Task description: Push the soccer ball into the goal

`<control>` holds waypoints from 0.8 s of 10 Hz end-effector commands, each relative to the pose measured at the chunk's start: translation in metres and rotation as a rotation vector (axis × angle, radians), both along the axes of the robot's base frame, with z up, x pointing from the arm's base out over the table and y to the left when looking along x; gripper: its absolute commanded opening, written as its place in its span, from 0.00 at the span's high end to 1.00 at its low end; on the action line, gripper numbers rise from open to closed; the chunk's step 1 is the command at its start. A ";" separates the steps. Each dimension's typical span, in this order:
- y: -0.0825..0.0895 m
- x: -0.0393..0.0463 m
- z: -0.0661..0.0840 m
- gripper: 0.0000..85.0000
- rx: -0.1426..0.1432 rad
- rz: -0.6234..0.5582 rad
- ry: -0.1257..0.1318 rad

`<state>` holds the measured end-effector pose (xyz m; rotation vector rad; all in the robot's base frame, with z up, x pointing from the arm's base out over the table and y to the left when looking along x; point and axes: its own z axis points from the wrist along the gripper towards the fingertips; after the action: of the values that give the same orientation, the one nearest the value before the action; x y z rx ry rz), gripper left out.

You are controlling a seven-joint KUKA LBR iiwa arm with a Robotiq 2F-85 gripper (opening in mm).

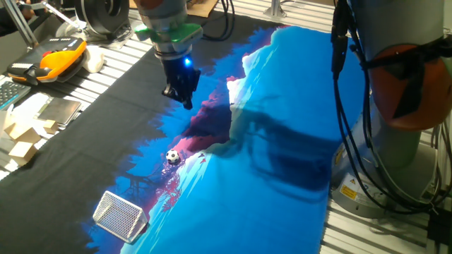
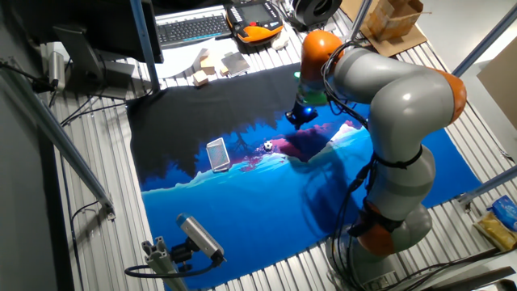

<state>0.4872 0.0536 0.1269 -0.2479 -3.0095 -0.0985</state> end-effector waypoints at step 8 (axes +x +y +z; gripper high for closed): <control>0.016 -0.0076 -0.055 1.00 -0.027 0.024 0.013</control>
<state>0.4795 0.0693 0.0722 -0.2125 -3.0020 -0.0546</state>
